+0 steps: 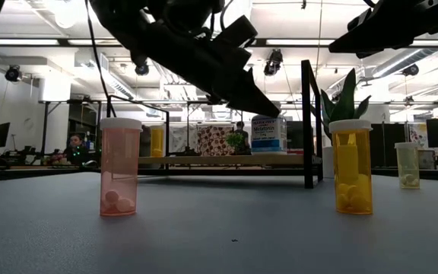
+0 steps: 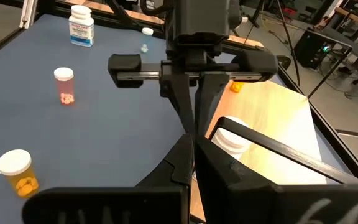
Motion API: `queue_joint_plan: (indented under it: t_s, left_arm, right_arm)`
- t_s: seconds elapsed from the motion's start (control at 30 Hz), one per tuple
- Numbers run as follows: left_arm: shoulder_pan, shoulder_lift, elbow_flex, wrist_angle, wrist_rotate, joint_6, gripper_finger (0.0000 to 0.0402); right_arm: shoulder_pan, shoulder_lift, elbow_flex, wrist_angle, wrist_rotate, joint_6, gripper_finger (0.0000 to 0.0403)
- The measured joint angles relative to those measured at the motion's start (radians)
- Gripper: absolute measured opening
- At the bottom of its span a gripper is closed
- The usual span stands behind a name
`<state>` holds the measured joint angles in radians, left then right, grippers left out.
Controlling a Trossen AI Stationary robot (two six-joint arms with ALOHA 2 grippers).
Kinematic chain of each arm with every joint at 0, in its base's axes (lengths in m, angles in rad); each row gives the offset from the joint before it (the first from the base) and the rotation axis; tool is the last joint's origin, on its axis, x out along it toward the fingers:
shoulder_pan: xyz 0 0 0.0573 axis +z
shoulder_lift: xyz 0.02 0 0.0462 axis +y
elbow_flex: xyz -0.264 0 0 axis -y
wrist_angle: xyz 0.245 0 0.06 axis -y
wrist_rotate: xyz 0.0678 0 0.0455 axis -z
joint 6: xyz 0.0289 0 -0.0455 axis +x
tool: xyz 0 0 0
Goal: Pick and place medicine bottles onto shelf by color
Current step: Put the right white pill bottle on the shelf
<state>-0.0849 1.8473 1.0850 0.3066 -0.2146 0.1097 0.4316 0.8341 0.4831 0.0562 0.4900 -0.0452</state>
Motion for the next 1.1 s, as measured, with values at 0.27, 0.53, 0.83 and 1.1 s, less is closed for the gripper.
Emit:
queue_joint_plan:
  t_s: [0.27, 0.53, 0.83, 1.1]
  left_arm:
    - [0.0, 0.0, -0.001, -0.001, -0.002, 0.0, 0.0]
    - [0.0, 0.0, -0.002, -0.001, -0.003, -0.001, 0.0]
    - [0.0, 0.0, -0.002, 0.007, -0.003, -0.003, 0.0]
    - [0.0, 0.0, -0.002, 0.025, -0.003, -0.002, 0.0]
  right_arm:
    - [0.0, 0.0, 0.0, 0.0, 0.0, 0.0, 0.0009]
    - [0.0, 0.0, 0.0, 0.0, 0.0, 0.001, 0.0009]
    - [0.0, 0.0, 0.0, 0.0, 0.0, 0.001, 0.0009]
    - [0.0, 0.0, 0.0, 0.0, 0.0, 0.001, 0.0009]
